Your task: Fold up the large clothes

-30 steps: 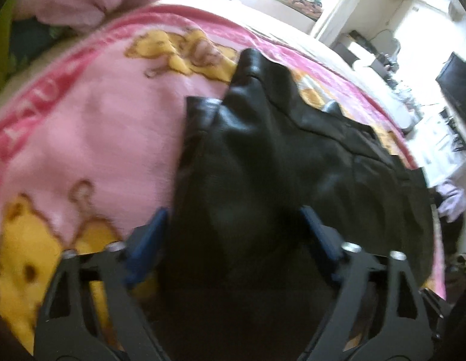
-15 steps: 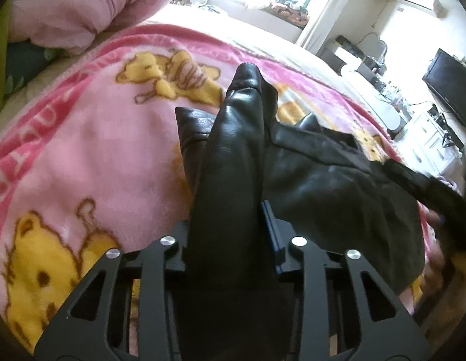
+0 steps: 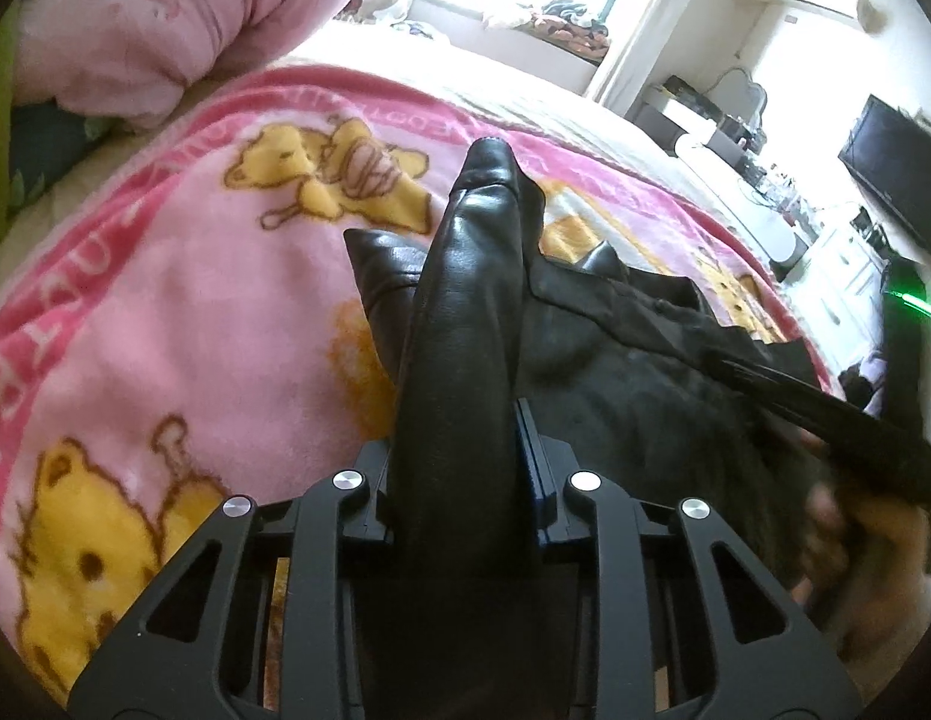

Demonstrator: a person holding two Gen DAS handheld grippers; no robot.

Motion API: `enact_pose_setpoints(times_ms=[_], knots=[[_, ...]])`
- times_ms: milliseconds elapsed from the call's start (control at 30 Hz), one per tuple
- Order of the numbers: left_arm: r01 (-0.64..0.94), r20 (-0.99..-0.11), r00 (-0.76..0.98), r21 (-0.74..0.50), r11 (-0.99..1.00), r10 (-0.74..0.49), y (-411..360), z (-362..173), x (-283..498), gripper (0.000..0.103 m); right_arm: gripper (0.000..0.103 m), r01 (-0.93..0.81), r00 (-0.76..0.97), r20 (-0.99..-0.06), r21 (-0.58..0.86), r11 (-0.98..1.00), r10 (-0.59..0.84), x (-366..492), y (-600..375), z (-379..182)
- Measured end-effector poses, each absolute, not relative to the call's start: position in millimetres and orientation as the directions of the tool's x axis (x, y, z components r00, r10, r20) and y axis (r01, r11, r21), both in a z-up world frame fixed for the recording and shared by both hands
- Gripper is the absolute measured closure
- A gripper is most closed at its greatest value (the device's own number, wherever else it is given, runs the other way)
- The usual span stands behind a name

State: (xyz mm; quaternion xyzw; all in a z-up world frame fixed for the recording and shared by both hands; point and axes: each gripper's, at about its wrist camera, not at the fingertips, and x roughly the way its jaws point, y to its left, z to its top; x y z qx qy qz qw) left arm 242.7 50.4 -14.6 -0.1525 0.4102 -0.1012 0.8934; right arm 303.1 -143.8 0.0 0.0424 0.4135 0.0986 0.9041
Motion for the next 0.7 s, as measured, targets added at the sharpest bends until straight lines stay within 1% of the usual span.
enact_pose_setpoints(times_ms=[100,167,200,267,300,333,367,400,433,467,500,533,567,633,700], knots=[[0.039,-0.71,0.631,-0.372,0.928,-0.311,54.8,-21.7,247.1,0.074,0.074,-0.19,0.655,-0.726,0.108,0.976,0.208,267.0,-131.1,6.9],[0.029,-0.718,0.624,-0.374,0.927,-0.309,55.5,-25.8,247.6,0.07,0.074,-0.179,0.635,-0.746,0.111,0.978,0.201,256.8,-131.1,-1.8],[0.023,-0.721,0.62,-0.377,0.926,-0.309,56.4,-28.4,248.6,0.067,0.074,-0.162,0.599,-0.779,0.112,0.98,0.188,255.2,-132.3,-14.5],[0.007,-0.723,0.615,-0.396,0.918,-0.316,59.5,-33.0,249.2,0.061,0.076,-0.127,0.545,-0.819,0.132,0.983,0.18,256.6,-136.6,-38.7],[-0.002,-0.723,0.613,-0.406,0.914,-0.32,61.3,-35.1,249.3,0.056,0.076,-0.118,0.543,-0.818,0.152,0.981,0.191,257.0,-139.2,-50.5],[-0.009,-0.723,0.611,-0.415,0.91,-0.324,62.6,-37.1,249.8,0.05,0.076,-0.116,0.549,-0.813,0.156,0.981,0.195,257.5,-139.9,-54.0],[-0.019,-0.724,0.61,-0.419,0.908,-0.322,64.2,-39.6,250.5,0.047,0.076,-0.113,0.556,-0.808,0.159,0.981,0.195,256.4,-140.3,-55.0],[-0.034,-0.726,0.609,-0.426,0.904,-0.32,66.7,-43.2,251.2,0.041,0.076,-0.11,0.559,-0.806,0.16,0.981,0.194,256.3,-139.8,-54.3],[-0.045,-0.725,0.606,-0.443,0.895,-0.329,69.1,-46.9,252.1,0.038,0.076,-0.112,0.559,-0.806,0.162,0.98,0.197,255.8,-140.2,-52.6],[-0.052,-0.72,0.602,-0.468,0.882,-0.347,71.7,-50.9,253.2,0.038,0.076,-0.115,0.56,-0.802,0.173,0.978,0.208,255.7,-142.2,-51.9],[-0.057,-0.711,0.595,-0.503,0.862,-0.375,74.1,-55.6,254.0,0.041,0.076,-0.121,0.565,-0.791,0.202,0.972,0.235,253.8,-146.6,-48.7],[-0.055,-0.699,0.592,-0.531,0.846,-0.401,75.6,-58.1,254.3,0.052,0.077,-0.125,0.573,-0.78,0.219,0.968,0.251,248.5,-150.9,-43.9],[-0.049,-0.694,0.59,-0.541,0.839,-0.413,75.2,-57.7,253.7,0.056,0.077,-0.129,0.587,-0.769,0.219,0.967,0.253,241.0,-153.6,-36.5],[-0.023,-0.687,0.598,-0.531,0.847,-0.414,71.7,-50.0,251.3,0.074,0.076,-0.146,0.628,-0.741,0.189,0.971,0.238,223.4,-153.4,-21.3],[-0.001,-0.676,0.614,-0.516,0.856,-0.407,67.4,-38.3,246.7,0.082,0.076,-0.163,0.633,-0.73,0.199,0.966,0.257,203.7,-150.4,-13.9]])
